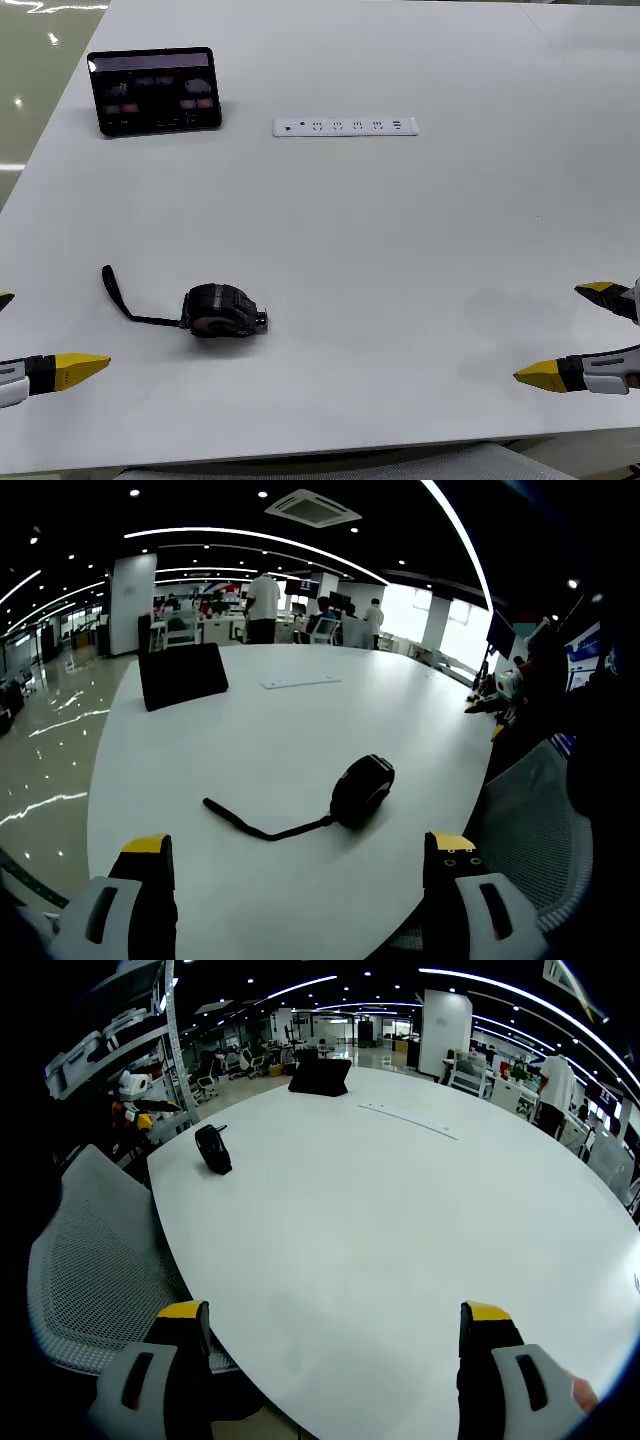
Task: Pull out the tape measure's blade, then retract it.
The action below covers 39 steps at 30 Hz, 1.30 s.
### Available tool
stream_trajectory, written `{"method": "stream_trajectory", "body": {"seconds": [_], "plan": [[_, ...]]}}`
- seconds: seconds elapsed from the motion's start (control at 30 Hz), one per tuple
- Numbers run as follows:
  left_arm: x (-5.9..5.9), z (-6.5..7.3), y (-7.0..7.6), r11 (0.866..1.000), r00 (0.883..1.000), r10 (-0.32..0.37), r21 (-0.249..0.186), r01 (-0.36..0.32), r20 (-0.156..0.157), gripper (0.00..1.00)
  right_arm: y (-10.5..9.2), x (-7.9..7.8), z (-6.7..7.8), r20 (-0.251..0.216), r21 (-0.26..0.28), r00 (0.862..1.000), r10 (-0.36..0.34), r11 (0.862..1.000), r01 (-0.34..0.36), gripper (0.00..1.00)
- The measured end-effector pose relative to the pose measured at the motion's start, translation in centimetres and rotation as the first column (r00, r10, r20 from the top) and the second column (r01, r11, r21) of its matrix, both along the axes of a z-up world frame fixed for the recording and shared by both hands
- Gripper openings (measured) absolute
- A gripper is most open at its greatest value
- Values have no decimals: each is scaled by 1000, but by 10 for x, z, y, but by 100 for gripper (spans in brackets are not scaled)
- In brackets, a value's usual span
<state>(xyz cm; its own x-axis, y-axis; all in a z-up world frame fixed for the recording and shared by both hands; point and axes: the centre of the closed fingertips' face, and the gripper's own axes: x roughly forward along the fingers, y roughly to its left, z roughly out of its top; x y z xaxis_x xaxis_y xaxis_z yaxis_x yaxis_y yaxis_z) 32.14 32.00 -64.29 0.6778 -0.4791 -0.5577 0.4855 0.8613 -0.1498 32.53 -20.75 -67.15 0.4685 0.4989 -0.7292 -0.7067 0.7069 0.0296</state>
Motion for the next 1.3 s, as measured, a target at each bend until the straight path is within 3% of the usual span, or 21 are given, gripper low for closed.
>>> {"method": "stream_trajectory", "body": {"seconds": [0.37, 0.43, 0.5, 0.53, 0.67, 0.77, 0.8, 0.87, 0.9, 0.97, 1.0, 1.1, 1.23, 1.3], "plan": [[-2, -4, -5, 1000, 1000, -9, -6, 9, -13, 100, -1, -1, -1, -7, -10, 1000, 8, 1000, -9, 97], [-1, -5, -4, 1000, 1000, -12, -5, 12, -16, 100, -1, 1, 0, 0, -11, 1000, 12, 1000, -12, 98], [0, -5, -5, 1000, 1000, -16, -7, 16, -17, 100, -2, 7, 1, 36, -32, 999, 14, 999, -13, 100], [1, -5, -6, 1000, 1000, -23, -4, 23, -19, 100, 0, 5, 1, 23, -27, 1000, 19, 999, -18, 100], [6, -1, -12, 999, 999, -52, -3, 52, -9, 100, 8, 11, 3, 47, -36, 998, 39, 999, -37, 100], [18, 13, -27, 990, 984, -141, 8, 141, 105, 99, 20, 19, 7, 81, -27, 994, 70, 997, -68, 100], [20, 12, -32, 984, 978, -179, 32, 176, 107, 100, 28, 24, 11, 118, -21, 988, 98, 995, -96, 100], [23, 9, -41, 972, 969, -233, 59, 229, 76, 100, 39, 27, 12, 121, -18, 986, 115, 993, -114, 100], [25, 9, -44, 968, 966, -249, 59, 245, 72, 100, 44, 30, 13, 129, -14, 983, 128, 992, -128, 100], [28, 10, -56, 959, 958, -283, 12, 283, 36, 100, 55, 35, 15, 132, -12, 981, 145, 989, -145, 100], [32, 10, -58, 958, 957, -288, 25, 287, 34, 100, 60, 37, 17, 140, -11, 978, 157, 988, -157, 100], [44, 13, -72, 934, 935, -351, 77, 348, 39, 100, 77, 43, 19, 154, 0, 970, 187, 982, -189, 100], [57, 15, -85, 920, 923, -381, 116, 374, 48, 100, 93, 48, 18, 155, 5, 962, 223, 974, -226, 100], [60, 14, -92, 906, 910, -411, 131, 403, 47, 98, 104, 50, 18, 153, 11, 958, 244, 969, -248, 100]]}}
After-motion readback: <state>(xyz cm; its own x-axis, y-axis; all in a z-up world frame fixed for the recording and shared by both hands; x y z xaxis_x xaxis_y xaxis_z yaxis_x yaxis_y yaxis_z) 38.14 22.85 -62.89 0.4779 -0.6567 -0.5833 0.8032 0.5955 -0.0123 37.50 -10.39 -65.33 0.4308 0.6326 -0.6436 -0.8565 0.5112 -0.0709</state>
